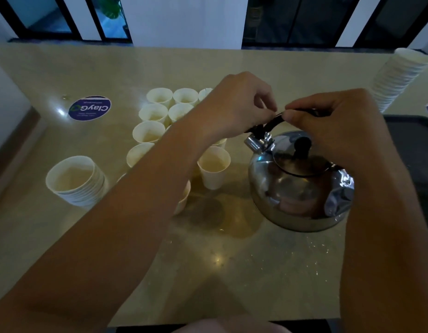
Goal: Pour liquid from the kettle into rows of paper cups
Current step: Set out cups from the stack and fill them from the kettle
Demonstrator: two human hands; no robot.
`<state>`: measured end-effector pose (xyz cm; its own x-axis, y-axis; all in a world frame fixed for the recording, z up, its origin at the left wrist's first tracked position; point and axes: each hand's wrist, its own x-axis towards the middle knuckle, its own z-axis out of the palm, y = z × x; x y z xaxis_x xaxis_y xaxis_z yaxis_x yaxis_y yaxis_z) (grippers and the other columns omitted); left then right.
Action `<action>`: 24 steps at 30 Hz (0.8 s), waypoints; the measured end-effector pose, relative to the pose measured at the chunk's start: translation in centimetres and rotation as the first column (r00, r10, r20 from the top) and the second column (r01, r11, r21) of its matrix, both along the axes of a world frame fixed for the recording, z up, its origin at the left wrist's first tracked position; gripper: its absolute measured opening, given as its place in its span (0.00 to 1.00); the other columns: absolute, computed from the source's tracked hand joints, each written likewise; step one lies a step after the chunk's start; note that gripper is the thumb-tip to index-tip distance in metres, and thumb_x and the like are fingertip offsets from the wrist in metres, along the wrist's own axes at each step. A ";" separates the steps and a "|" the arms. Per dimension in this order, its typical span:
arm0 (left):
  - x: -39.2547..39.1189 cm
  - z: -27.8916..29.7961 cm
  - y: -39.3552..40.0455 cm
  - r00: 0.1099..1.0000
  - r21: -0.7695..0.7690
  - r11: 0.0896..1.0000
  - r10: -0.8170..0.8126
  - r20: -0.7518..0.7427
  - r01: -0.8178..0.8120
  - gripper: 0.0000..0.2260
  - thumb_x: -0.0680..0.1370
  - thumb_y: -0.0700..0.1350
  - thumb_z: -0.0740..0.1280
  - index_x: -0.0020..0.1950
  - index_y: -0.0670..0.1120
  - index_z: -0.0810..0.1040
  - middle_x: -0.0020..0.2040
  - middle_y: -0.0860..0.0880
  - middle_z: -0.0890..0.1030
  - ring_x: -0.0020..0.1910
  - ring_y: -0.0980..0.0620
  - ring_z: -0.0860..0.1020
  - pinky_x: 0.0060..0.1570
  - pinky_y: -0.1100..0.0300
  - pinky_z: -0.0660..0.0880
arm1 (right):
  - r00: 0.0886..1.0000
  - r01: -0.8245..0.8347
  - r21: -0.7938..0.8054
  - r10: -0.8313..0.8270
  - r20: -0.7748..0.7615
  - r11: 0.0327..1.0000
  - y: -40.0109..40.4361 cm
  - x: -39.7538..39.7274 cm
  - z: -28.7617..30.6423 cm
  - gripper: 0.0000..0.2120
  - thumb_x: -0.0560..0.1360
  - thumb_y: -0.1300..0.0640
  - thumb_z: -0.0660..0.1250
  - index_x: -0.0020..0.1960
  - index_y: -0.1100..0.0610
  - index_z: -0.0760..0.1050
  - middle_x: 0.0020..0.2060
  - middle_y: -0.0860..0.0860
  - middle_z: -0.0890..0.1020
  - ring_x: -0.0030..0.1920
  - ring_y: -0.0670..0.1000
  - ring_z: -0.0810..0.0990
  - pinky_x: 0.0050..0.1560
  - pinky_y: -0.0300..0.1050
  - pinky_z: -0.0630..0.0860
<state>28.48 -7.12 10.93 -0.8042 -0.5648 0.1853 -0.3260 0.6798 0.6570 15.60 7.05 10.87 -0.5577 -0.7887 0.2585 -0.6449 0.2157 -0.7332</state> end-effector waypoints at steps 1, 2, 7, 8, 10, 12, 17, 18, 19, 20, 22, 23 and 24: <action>0.6 0.3 -0.1 1.000 0.011 1.000 -0.006 0.023 0.005 0.06 0.76 0.48 0.73 0.52 0.52 0.85 0.45 0.55 0.85 0.43 0.60 0.82 0.46 0.63 0.80 | 1.000 -0.027 0.011 0.027 -0.015 1.000 0.1 0.4 0.4 0.07 0.74 0.49 0.75 0.52 0.46 0.86 0.43 0.38 0.84 0.47 0.39 0.82 0.51 0.36 0.76; 1.3 0.6 -0.2 0.999 0.025 1.000 -0.013 0.051 0.012 0.06 0.77 0.49 0.73 0.53 0.53 0.85 0.45 0.55 0.85 0.42 0.60 0.82 0.44 0.66 0.78 | 0.998 -0.052 0.021 0.053 -0.025 0.998 0.1 0.8 0.8 0.06 0.74 0.49 0.75 0.52 0.45 0.86 0.43 0.38 0.84 0.47 0.39 0.83 0.51 0.37 0.76; 5.1 1.8 -0.6 0.981 0.095 0.994 -0.079 0.176 0.063 0.06 0.76 0.47 0.73 0.53 0.53 0.84 0.39 0.54 0.86 0.36 0.59 0.83 0.40 0.64 0.74 | 0.984 -0.167 0.090 0.172 -0.045 0.982 -0.1 2.7 2.1 0.06 0.74 0.47 0.75 0.51 0.43 0.85 0.42 0.35 0.84 0.47 0.35 0.81 0.46 0.29 0.72; 5.6 2.0 -0.6 0.977 0.102 0.993 -0.083 0.196 0.064 0.06 0.76 0.47 0.74 0.53 0.53 0.84 0.38 0.54 0.86 0.36 0.59 0.83 0.40 0.63 0.74 | 0.980 -0.186 0.104 0.192 -0.055 0.977 -0.1 3.1 2.2 0.06 0.74 0.47 0.75 0.51 0.43 0.85 0.42 0.35 0.84 0.47 0.34 0.81 0.46 0.28 0.72; 6.7 2.2 -0.6 0.971 0.109 0.993 -0.077 0.226 0.053 0.07 0.76 0.47 0.74 0.53 0.54 0.84 0.38 0.56 0.85 0.37 0.59 0.83 0.39 0.64 0.73 | 0.971 -0.221 0.123 0.230 -0.071 0.968 -0.3 4.0 2.6 0.06 0.74 0.47 0.74 0.51 0.42 0.85 0.43 0.34 0.83 0.47 0.35 0.81 0.46 0.29 0.72; 7.7 2.3 -0.7 0.963 0.123 0.992 -0.068 0.259 0.037 0.07 0.76 0.47 0.74 0.53 0.54 0.83 0.37 0.55 0.86 0.37 0.59 0.83 0.36 0.66 0.73 | 0.961 -0.251 0.142 0.264 -0.082 0.957 -0.6 4.9 2.9 0.06 0.74 0.46 0.74 0.51 0.41 0.85 0.42 0.33 0.83 0.47 0.35 0.80 0.45 0.30 0.71; 10.5 2.6 -1.2 0.956 0.183 0.983 -0.048 0.288 -0.006 0.08 0.75 0.44 0.75 0.52 0.52 0.83 0.37 0.54 0.86 0.37 0.58 0.84 0.34 0.73 0.75 | 0.934 -0.317 0.177 0.339 -0.111 0.932 -1.8 6.9 3.5 0.06 0.72 0.43 0.75 0.49 0.40 0.86 0.41 0.33 0.83 0.45 0.32 0.79 0.37 0.23 0.69; 11.1 2.8 -1.4 0.956 0.196 0.981 -0.053 0.288 -0.004 0.08 0.75 0.43 0.75 0.52 0.52 0.83 0.37 0.54 0.86 0.38 0.57 0.84 0.36 0.71 0.76 | 0.926 -0.336 0.182 0.359 -0.116 0.924 -2.1 7.3 3.7 0.06 0.72 0.44 0.75 0.49 0.40 0.86 0.40 0.32 0.82 0.46 0.30 0.78 0.38 0.21 0.69; 11.6 2.9 -1.5 0.956 0.206 0.979 -0.060 0.288 0.000 0.08 0.74 0.43 0.75 0.53 0.51 0.83 0.38 0.54 0.86 0.39 0.56 0.85 0.39 0.68 0.78 | 0.917 -0.355 0.190 0.381 -0.122 0.915 -2.4 7.7 3.9 0.05 0.72 0.44 0.75 0.48 0.40 0.85 0.39 0.31 0.81 0.47 0.30 0.77 0.39 0.21 0.69; 12.0 3.0 -1.6 0.955 0.210 0.978 -0.067 0.288 0.005 0.09 0.74 0.42 0.75 0.53 0.51 0.83 0.38 0.54 0.86 0.39 0.55 0.85 0.41 0.65 0.78 | 0.906 -0.373 0.201 0.403 -0.131 0.906 -2.7 8.1 4.2 0.05 0.72 0.44 0.75 0.48 0.40 0.85 0.39 0.31 0.81 0.47 0.30 0.77 0.39 0.23 0.70; 12.7 3.0 -1.8 0.956 0.215 0.976 -0.075 0.282 0.013 0.09 0.75 0.41 0.75 0.53 0.52 0.82 0.38 0.55 0.86 0.40 0.55 0.85 0.42 0.64 0.77 | 0.883 -0.405 0.230 0.444 -0.152 0.885 -3.3 8.7 4.7 0.05 0.73 0.44 0.74 0.48 0.40 0.85 0.38 0.31 0.80 0.46 0.31 0.78 0.40 0.25 0.69; 13.0 3.1 -2.0 0.957 0.221 0.975 -0.079 0.279 0.016 0.10 0.75 0.41 0.75 0.53 0.53 0.82 0.38 0.55 0.86 0.40 0.55 0.85 0.42 0.64 0.77 | 0.873 -0.418 0.245 0.461 -0.159 0.875 -3.5 9.0 4.9 0.05 0.73 0.44 0.74 0.48 0.40 0.85 0.39 0.31 0.80 0.45 0.31 0.78 0.41 0.26 0.69; 13.4 3.1 -2.1 0.957 0.228 0.973 -0.082 0.277 0.018 0.10 0.75 0.41 0.74 0.53 0.53 0.82 0.38 0.55 0.86 0.40 0.55 0.85 0.42 0.65 0.77 | 0.864 -0.428 0.258 0.476 -0.163 0.866 -3.8 9.3 5.1 0.05 0.73 0.44 0.74 0.48 0.40 0.86 0.40 0.32 0.80 0.45 0.32 0.78 0.43 0.27 0.69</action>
<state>41.83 -9.23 13.99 -0.8333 -0.5233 -0.1785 -0.4894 0.5480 0.6783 24.88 3.28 15.96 -0.0762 -0.9881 0.1338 -0.8435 -0.0077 -0.5371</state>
